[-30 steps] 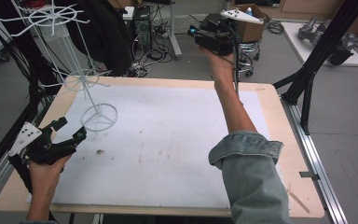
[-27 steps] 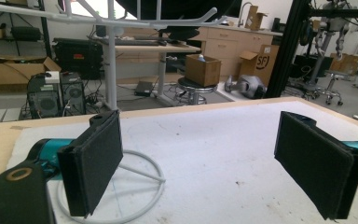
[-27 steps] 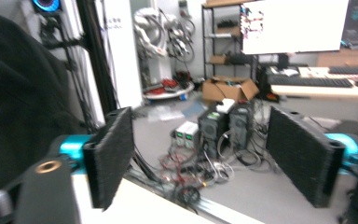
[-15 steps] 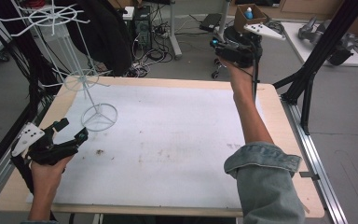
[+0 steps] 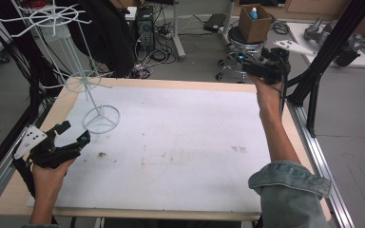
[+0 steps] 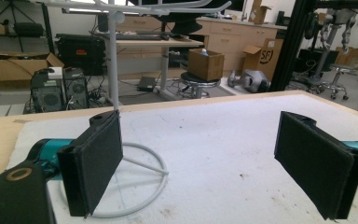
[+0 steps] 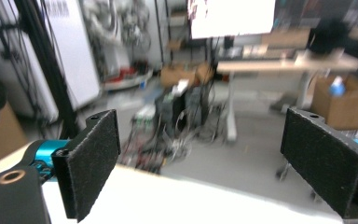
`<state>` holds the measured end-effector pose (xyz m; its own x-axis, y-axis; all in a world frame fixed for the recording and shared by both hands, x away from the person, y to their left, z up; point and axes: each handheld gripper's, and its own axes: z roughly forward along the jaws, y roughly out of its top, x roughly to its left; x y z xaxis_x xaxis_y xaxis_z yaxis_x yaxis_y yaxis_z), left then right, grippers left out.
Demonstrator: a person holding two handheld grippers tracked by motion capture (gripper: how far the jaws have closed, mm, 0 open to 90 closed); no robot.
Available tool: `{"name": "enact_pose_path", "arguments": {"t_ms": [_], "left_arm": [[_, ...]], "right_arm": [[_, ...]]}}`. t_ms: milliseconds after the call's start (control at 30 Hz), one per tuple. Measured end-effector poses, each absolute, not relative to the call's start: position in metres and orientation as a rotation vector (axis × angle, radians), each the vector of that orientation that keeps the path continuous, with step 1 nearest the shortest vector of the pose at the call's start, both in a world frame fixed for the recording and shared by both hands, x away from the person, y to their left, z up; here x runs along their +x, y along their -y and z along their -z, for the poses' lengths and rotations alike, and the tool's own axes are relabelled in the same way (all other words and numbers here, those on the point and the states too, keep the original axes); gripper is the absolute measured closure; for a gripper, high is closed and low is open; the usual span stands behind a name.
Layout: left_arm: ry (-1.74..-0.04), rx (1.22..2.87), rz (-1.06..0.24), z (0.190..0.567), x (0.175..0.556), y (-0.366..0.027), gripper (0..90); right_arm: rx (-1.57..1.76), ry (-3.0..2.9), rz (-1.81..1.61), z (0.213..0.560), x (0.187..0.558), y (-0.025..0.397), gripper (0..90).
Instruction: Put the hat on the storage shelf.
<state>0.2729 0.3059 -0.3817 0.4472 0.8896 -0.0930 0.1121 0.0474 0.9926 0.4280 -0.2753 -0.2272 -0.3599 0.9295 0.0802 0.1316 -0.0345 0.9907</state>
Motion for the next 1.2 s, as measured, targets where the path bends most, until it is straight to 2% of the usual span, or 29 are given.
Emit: {"name": "enact_pose_path", "arguments": {"t_ms": [500, 967, 1200], "left_arm": [[-0.971, 1.422, -0.763, 0.387, 0.275, -0.305, 15.4], [-0.977, 1.435, -0.765, 0.391, 0.276, -0.303, 15.4], [-0.982, 1.431, -0.767, 0.391, 0.276, -0.305, 15.4]], "right_arm": [[1.188, -1.517, -1.441, 0.283, 0.383, 0.320, 11.0], [1.165, -1.557, -1.404, 0.339, 0.342, 0.318, 11.0], [1.219, -1.677, -1.386, 0.347, 0.339, 0.310, 11.0]]}}
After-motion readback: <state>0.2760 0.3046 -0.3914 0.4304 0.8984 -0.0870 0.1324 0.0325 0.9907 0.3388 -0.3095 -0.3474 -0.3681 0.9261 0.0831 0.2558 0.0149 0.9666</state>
